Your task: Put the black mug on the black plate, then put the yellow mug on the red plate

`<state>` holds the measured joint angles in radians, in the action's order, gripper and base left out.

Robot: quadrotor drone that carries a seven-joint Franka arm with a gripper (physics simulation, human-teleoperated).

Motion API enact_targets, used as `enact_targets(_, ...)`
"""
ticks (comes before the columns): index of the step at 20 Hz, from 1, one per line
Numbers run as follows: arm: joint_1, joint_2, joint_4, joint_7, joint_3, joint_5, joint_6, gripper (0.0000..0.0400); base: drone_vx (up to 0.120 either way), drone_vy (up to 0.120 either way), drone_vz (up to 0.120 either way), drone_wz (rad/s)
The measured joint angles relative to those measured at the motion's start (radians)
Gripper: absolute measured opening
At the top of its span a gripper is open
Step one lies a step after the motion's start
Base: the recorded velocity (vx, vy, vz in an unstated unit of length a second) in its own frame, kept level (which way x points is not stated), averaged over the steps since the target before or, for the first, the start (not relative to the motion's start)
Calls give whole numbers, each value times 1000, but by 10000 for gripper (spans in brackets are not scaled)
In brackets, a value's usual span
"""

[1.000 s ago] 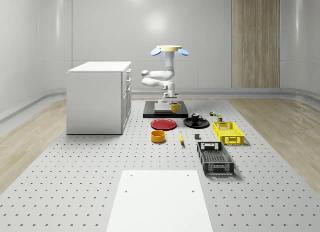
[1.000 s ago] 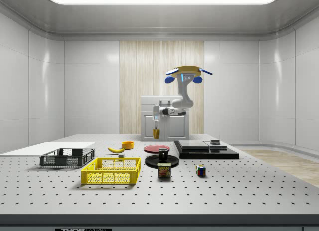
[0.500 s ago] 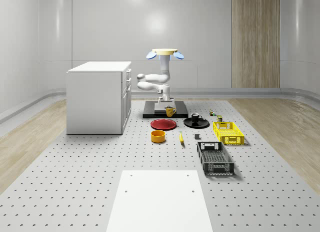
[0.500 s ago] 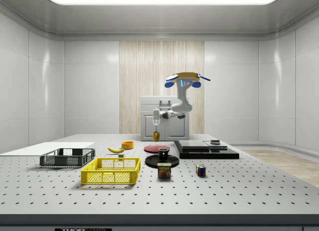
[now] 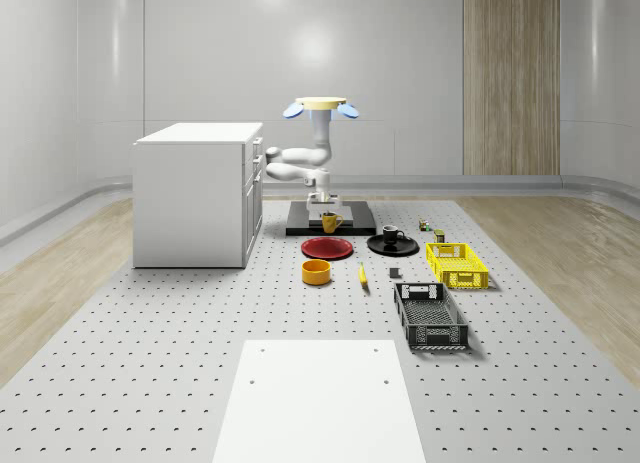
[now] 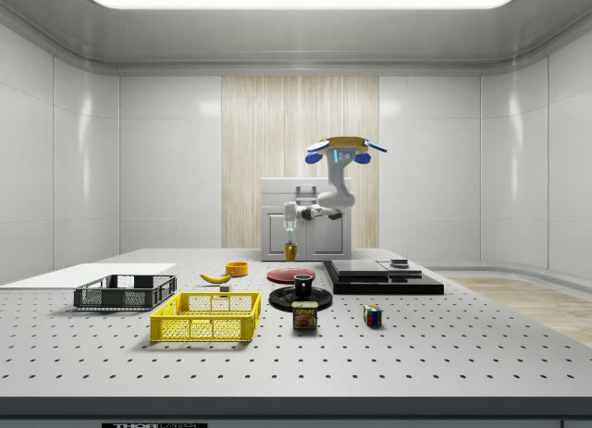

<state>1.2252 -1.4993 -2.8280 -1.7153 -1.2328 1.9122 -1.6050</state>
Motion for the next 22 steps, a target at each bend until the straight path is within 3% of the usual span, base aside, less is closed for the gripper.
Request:
enact_targets(4,0,0,0,0,1,1,-1,110,0,-110,0,0)
enact_targets(22,36,17,77,7,186,177,-74,110,0,0,0,0)
